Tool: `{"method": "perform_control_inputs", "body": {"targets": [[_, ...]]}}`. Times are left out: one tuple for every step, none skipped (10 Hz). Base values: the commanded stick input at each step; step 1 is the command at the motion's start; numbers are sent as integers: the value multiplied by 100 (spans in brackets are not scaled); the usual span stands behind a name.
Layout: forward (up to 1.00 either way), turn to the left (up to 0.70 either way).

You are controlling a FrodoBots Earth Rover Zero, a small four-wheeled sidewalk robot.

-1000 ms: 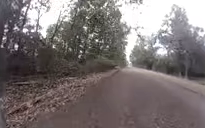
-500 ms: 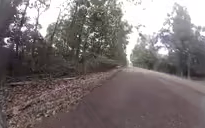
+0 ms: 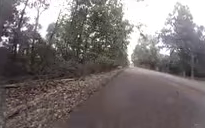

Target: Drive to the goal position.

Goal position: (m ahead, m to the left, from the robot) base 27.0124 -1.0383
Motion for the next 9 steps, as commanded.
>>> {"method": "perform_control_inputs", "body": {"targets": [[70, 0], [70, 0], [70, 0], [70, 0], [70, 0], [70, 0], [70, 0], [70, 0], [70, 0]]}}
